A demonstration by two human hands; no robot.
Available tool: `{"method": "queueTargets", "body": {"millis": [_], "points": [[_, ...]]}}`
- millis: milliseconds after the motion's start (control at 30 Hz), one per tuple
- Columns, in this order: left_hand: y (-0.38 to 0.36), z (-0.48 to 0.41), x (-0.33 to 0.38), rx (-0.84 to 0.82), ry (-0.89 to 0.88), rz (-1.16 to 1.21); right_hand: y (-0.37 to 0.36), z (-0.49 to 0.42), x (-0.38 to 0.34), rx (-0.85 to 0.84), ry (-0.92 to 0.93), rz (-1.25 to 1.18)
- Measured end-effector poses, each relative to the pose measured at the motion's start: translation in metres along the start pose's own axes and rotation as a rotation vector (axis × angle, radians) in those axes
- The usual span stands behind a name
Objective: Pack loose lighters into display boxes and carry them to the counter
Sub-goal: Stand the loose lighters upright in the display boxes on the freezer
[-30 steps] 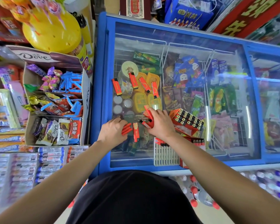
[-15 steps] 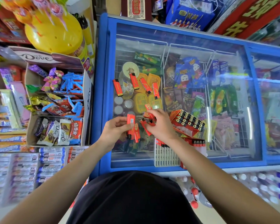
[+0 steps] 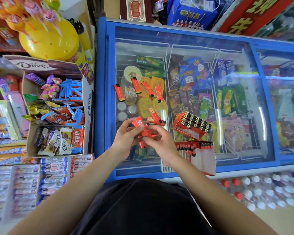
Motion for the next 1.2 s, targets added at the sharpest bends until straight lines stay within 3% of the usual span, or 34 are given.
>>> {"method": "queueTargets", "body": {"millis": [300,367,433,533,667,800,933,1200], "points": [[0.000,0.002,0.016,-0.073,-0.071,-0.262,0.027,0.006,-0.013,0.121,-0.021,-0.231],[0.009,-0.007,0.013,-0.020,-0.216,-0.534,0.038,0.009,-0.016,0.150,-0.018,-0.259],[0.016,-0.016,0.003,0.010,-0.458,-1.006,0.049,0.013,-0.018,0.179,0.017,-0.262],[0.020,-0.028,-0.019,-0.080,-0.803,-1.515,0.062,0.023,-0.019,0.208,0.069,-0.307],[0.021,-0.040,-0.033,-0.114,-0.828,-1.893,0.078,0.037,-0.014,0.252,0.089,-0.383],[0.016,-0.039,-0.030,-0.029,-0.714,-1.906,0.095,0.055,-0.006,0.300,0.072,-0.437],[0.016,-0.029,-0.035,-0.081,-0.494,-1.755,0.115,0.077,0.004,0.375,0.087,-0.508],[-0.009,0.014,-0.039,-0.021,-0.497,-1.331,0.136,0.112,0.034,0.385,0.089,-0.298]]}}
Point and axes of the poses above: each hand's wrist, its own z-axis away from the middle knuckle, its own y-axis out of the back of the hand, x = y × z, the point moved 1 cm from there along -z, towards the middle knuckle, and after that the axes turned 15 degrees about -z, right-handed, at the moved point
